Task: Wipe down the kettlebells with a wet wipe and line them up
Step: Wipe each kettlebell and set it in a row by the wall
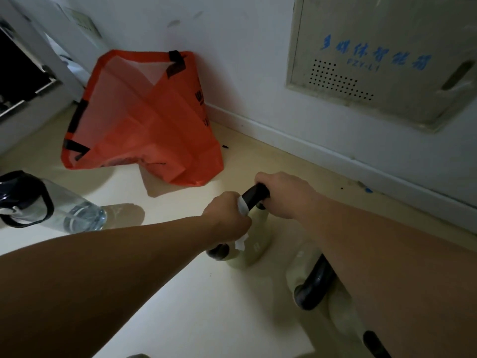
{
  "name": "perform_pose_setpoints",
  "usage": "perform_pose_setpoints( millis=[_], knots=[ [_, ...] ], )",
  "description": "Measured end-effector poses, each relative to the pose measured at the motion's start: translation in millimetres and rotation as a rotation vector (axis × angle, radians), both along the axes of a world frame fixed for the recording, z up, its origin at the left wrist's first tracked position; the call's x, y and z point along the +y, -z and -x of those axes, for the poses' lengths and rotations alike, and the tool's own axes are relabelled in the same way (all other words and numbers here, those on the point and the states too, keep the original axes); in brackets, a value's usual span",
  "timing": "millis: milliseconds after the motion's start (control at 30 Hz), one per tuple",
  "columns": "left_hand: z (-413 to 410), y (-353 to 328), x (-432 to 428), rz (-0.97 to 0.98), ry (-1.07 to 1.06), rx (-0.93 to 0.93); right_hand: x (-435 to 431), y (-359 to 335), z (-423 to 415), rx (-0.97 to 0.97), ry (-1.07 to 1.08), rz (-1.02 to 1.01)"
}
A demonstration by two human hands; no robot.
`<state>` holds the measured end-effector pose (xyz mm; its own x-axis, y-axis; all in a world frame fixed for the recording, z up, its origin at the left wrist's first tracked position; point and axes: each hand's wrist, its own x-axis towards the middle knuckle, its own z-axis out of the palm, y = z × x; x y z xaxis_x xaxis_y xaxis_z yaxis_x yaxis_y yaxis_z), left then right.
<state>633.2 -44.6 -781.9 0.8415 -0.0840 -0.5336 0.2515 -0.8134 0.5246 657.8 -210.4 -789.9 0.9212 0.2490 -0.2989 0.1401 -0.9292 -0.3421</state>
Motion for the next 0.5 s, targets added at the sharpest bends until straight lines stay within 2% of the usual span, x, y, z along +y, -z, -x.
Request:
perform_pose_setpoints(
  millis=[233, 367, 500],
  knots=[
    [-18, -13, -4, -0.023, -0.044, -0.059, 4, 0, -11, -0.117, 0.14, -0.113],
    [-22, -13, -3, -0.022, -0.073, -0.017, 14, -3, -20, -0.057, 0.268, -0.137],
    [-30, -13, 0, -0.073, -0.028, -0.058, 5, -5, -23, 0.036, 0.45, -0.175]
  ],
)
